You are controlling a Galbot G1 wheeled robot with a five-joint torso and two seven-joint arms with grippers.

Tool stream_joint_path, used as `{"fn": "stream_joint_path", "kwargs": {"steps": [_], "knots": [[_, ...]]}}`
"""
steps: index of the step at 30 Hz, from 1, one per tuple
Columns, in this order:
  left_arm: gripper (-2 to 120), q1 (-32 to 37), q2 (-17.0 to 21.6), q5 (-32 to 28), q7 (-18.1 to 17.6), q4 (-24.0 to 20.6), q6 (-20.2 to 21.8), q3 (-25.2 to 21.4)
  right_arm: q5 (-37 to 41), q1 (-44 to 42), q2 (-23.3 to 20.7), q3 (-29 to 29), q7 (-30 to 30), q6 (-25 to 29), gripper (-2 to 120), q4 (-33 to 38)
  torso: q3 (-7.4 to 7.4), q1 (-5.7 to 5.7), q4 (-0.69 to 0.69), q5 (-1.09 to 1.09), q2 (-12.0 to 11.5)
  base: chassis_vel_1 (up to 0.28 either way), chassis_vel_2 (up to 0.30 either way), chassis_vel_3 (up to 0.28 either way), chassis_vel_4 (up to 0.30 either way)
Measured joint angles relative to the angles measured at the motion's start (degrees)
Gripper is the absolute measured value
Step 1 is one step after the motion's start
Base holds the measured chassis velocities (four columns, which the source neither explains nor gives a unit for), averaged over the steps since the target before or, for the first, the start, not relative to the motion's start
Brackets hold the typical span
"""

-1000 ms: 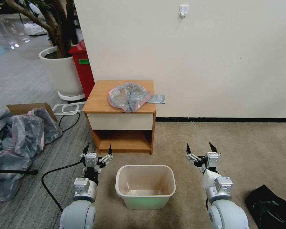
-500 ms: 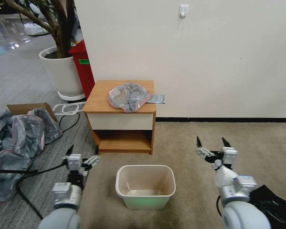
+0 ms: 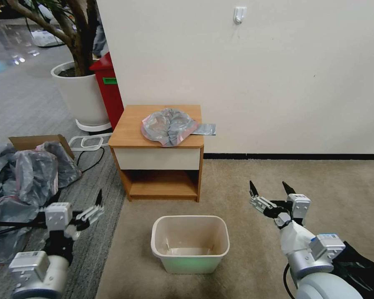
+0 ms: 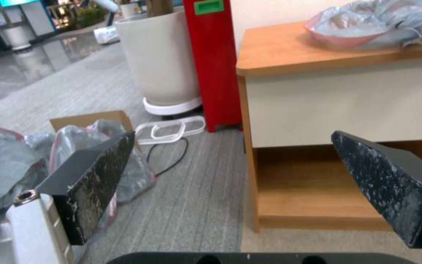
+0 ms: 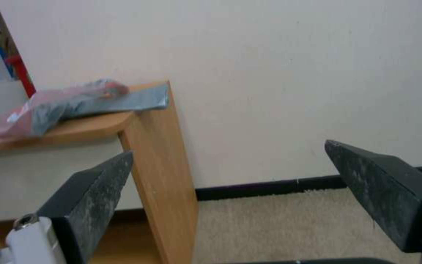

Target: Pick up the garbage bag from the table and place it over the trash can.

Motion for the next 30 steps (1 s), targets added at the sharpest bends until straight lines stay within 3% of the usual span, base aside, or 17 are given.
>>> {"fn": "stream_joint_path", "kwargs": {"steps": [5, 7, 10, 16, 22, 25, 30], "knots": [[100, 0.2, 1.0, -2.0, 0.0, 0.1, 0.1, -0.3, 4.4, 1.6, -0.5, 0.2, 0.9, -0.1, 100, -0.5, 0.0, 0.0, 0.01, -0.01, 0.0, 0.0, 0.0, 0.0, 0.0], [100, 0.2, 4.0, -7.4, 0.5, 0.1, 0.1, -0.9, 10.2, 3.7, -0.9, -0.4, 1.1, -1.0, 100, -1.8, 0.0, 0.0, -0.01, 0.0, 0.0, 0.0, 0.0, 0.0, 0.0], [100, 0.2, 5.3, -9.8, 0.9, 0.2, 0.0, -1.1, 17.1, 7.5, -1.3, -1.9, 2.0, -1.7, 100, -4.6, 0.01, 0.0, -0.02, -0.01, 0.0, 0.0, 0.0, 0.0, 0.0], [100, 0.2, 5.5, -10.1, 1.1, 0.4, -0.1, -1.1, 22.6, 18.0, -0.5, -5.2, 3.0, -1.7, 100, -13.3, 0.01, 0.0, 0.0, 0.0, 0.0, 0.0, 0.0, 0.0, 0.0], [100, 0.1, 5.4, -10.0, 1.1, 0.4, -0.1, -1.1, 24.4, 22.6, 0.6, -6.3, 3.0, -1.2, 100, -18.0, 0.01, 0.0, 0.0, -0.01, 0.0, 0.0, 0.0, 0.0, 0.0], [100, 0.1, 5.4, -10.0, 1.1, 0.4, -0.2, -1.1, 29.1, 25.2, 1.9, -7.2, 3.1, -1.2, 100, -20.9, 0.01, 0.0, 0.0, 0.0, 0.0, 0.0, 0.0, 0.0, 0.0], [100, 3.1, 4.6, -8.2, 1.4, 0.5, -3.4, -2.2, 36.5, 29.1, 3.7, -8.7, 3.3, -1.3, 100, -25.1, 0.01, 0.0, 0.02, 0.01, 0.0, 0.0, 0.0, 0.0, 0.0]]}}
